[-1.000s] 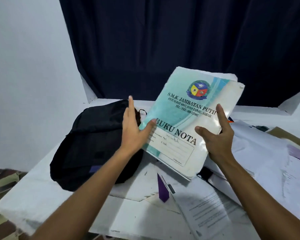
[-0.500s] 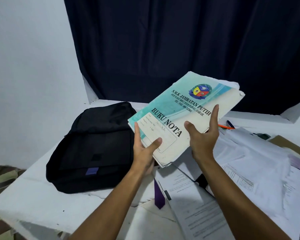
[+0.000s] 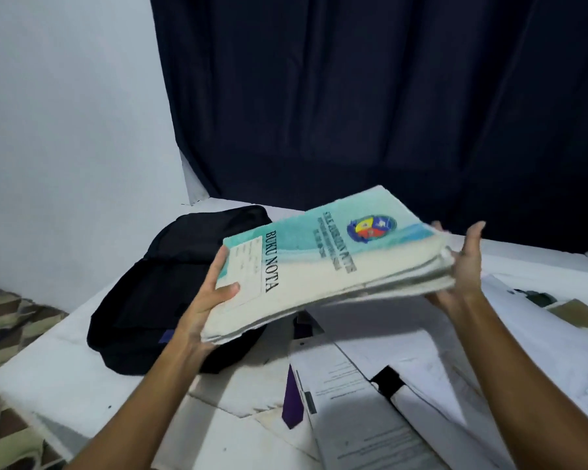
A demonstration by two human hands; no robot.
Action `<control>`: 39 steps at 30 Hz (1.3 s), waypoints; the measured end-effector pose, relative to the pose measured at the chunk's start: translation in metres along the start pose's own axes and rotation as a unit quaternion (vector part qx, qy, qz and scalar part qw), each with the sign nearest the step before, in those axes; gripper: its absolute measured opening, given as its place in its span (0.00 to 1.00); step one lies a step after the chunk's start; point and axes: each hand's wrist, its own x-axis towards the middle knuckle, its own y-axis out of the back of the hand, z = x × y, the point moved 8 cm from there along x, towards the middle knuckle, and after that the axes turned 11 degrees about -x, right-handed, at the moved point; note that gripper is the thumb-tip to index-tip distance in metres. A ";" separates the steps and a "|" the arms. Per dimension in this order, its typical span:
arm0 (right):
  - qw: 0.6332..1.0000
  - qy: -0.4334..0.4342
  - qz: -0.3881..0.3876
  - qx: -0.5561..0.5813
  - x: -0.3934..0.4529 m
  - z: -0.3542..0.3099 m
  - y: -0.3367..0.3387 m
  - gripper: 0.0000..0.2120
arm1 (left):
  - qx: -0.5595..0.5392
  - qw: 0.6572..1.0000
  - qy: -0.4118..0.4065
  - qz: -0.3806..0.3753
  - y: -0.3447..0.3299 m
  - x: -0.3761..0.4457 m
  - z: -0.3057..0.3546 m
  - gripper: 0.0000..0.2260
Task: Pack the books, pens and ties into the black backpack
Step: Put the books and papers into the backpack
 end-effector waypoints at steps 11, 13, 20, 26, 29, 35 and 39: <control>0.941 -0.134 -0.222 -0.218 0.001 0.084 -0.085 0.20 | 0.181 0.979 0.060 0.066 0.053 -0.069 0.092 0.54; 0.935 -0.156 -0.197 -0.251 0.007 0.106 -0.097 0.16 | 0.186 0.977 0.062 0.087 0.067 -0.074 0.106 0.54; 0.917 -0.234 -0.219 -0.239 0.022 0.164 -0.123 0.29 | 0.228 0.958 0.139 0.101 0.122 -0.044 0.143 0.54; 0.954 -0.199 -0.104 -0.199 0.048 0.185 -0.111 0.51 | 0.429 0.849 0.304 0.059 0.146 0.033 0.154 0.61; 0.963 -0.174 -0.031 -0.204 0.046 0.196 -0.099 0.53 | 0.703 0.646 0.295 0.031 0.150 0.096 0.174 0.43; 0.976 -0.127 0.099 -0.147 0.015 0.216 -0.098 0.32 | 0.914 0.328 -0.038 -0.234 0.136 0.200 0.147 0.33; 0.971 -0.103 0.164 -0.143 -0.007 0.225 -0.112 0.31 | 0.924 0.238 0.001 -0.300 0.169 0.226 0.127 0.30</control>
